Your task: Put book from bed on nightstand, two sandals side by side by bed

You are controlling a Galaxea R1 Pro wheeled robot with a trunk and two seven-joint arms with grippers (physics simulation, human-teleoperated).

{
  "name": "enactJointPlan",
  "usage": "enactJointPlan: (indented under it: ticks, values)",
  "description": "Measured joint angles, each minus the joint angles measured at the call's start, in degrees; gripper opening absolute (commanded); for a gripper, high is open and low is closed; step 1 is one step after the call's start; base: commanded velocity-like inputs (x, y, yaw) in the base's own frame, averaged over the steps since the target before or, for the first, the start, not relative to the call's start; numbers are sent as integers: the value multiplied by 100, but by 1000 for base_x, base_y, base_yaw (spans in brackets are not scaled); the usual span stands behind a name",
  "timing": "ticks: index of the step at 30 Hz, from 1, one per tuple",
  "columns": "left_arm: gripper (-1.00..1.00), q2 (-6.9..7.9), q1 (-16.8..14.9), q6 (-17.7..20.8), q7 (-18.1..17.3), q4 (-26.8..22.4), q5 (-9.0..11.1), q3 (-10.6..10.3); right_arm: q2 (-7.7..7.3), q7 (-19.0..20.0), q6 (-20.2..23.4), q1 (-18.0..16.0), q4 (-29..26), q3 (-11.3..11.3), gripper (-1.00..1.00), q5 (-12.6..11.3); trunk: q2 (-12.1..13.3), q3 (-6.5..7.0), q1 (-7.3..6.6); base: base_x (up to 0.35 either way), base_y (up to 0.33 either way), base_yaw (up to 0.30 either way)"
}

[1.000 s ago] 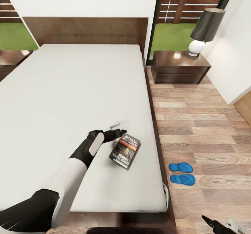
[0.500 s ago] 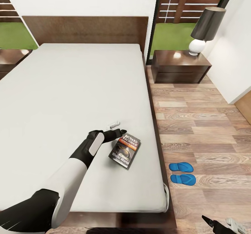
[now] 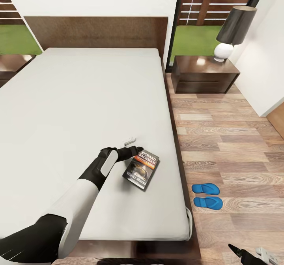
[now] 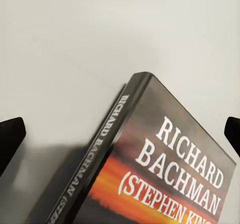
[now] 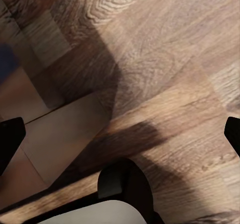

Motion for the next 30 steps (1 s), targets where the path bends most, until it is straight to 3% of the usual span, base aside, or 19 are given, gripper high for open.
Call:
enactJointPlan:
  ticks: [17,21,30]
  values:
    - [100,0,0,0,0,0,0,0,-1,14,7,1,0,2,100,0,0,0,0,0,0,0]
    - [100,1,-3,1,-2,-48,-30,3,-2,14,8,-1,4,3,100,0,-159,-70,86,0,0,0]
    - [100,1,-3,-6,-8,-51,-22,3,0,14,15,0,2,2,100,0,-161,-71,87,0,0,0]
